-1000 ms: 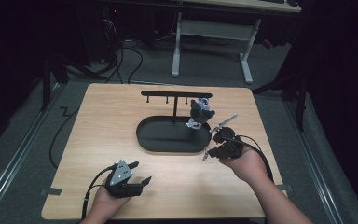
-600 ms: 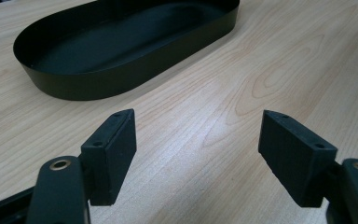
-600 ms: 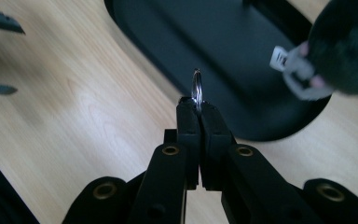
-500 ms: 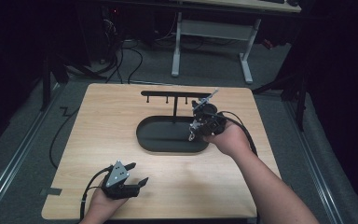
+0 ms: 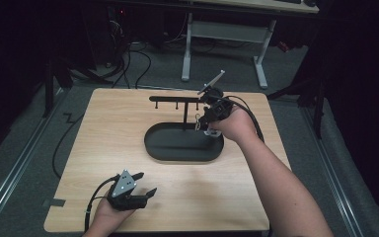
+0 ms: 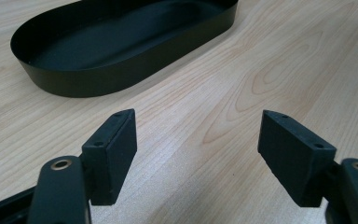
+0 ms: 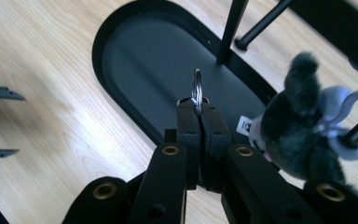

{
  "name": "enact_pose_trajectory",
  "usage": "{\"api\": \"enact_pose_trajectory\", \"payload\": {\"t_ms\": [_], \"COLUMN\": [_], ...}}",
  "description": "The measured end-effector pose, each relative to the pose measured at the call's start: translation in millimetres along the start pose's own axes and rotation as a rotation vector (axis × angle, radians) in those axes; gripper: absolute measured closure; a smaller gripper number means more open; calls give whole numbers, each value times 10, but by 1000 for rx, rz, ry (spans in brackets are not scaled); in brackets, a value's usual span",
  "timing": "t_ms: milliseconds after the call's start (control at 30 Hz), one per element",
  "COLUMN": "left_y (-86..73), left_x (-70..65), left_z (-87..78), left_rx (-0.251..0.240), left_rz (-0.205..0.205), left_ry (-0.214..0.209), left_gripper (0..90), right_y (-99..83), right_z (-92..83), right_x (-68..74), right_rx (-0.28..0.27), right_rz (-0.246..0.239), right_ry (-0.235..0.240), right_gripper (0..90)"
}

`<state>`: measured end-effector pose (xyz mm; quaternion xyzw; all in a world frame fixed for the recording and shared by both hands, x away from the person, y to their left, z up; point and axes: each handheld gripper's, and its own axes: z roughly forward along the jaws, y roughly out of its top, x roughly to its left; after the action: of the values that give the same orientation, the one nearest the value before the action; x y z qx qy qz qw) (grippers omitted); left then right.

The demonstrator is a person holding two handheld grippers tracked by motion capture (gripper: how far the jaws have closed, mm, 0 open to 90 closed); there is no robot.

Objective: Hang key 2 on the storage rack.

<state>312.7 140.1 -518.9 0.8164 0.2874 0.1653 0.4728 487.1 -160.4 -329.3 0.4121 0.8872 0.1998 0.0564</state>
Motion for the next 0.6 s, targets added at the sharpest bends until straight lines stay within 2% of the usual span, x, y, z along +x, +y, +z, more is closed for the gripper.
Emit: {"api": "enact_pose_trajectory", "payload": {"t_ms": [100, 300, 367, 433, 533, 600], "left_y": [-1, 0, -3, -11, -13, -15], "left_x": [0, 1, 6, 2, -11, -26], "left_z": [2, -1, -2, 10, 28, 43], "left_rx": [3, 2, 11, 16, 31, 37], "left_rz": [1, 5, 6, 13, 25, 35], "left_ry": [-3, -2, -9, -6, -13, -17], "left_gripper": [289, 289, 289, 289, 290, 290], "right_y": [85, 209, 218, 218, 204, 198], "right_z": [-20, 58, 90, 117, 130, 143], "right_x": [-24, -73, -101, -146, -213, -251], "right_rx": [-15, 7, 8, 7, -4, 6], "right_rz": [-5, 7, 31, 24, 47, 57], "right_ry": [0, -11, -2, -11, -16, -2], "right_gripper": [892, 892, 892, 891, 891, 889]}}
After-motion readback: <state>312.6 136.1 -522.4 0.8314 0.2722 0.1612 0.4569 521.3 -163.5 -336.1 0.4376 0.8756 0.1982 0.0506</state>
